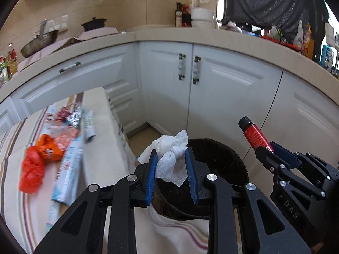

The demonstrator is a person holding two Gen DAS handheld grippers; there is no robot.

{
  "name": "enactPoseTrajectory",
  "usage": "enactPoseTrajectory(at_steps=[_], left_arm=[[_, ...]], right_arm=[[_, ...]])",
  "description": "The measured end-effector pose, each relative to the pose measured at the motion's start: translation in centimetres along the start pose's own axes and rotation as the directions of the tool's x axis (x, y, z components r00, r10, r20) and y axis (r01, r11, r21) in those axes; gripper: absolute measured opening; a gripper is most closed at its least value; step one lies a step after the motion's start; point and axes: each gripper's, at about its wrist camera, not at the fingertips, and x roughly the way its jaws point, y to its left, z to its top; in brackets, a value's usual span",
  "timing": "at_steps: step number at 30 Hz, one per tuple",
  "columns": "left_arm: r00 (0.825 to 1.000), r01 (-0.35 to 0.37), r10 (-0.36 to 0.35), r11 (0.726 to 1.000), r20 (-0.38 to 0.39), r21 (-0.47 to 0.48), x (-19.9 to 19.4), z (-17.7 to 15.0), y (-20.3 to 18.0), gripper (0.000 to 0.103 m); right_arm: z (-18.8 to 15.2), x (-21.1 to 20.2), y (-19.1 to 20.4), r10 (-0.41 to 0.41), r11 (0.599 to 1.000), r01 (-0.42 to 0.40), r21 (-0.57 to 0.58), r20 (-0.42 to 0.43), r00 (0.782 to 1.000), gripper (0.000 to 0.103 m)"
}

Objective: Collect trash
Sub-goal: 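Drop the tissue and spray can into the black bin with both tools, then grasp the teal toothpaste tube with the left tool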

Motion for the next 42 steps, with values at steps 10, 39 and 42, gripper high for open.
enactPoseTrajectory(at_steps=[10, 39, 42], left_arm=[[0.994, -0.022, 0.02, 1.0, -0.104, -0.018, 5.1, 0.7, -1.6, 0.038], [0.973, -0.226, 0.231, 0.965, 0.024, -0.13, -6.2, -2.8, 9.1, 0.067], [0.964, -0.261, 0.266, 0.952, 0.011, -0.162, -6.9, -3.9, 10.8, 0.067]], right_arm=[[0.2, 3.4, -3.0, -0.017, 0.998, 0.019, 0.052, -0.032, 0.999, 0.035], [0.1, -0.8, 6.9, 0.121, 0.992, -0.121, -0.027, 0.006, 0.993, 0.046], [-0.2, -1.2, 8.8, 0.15, 0.987, -0.149, -0.053, 0.002, 0.989, 0.046]])
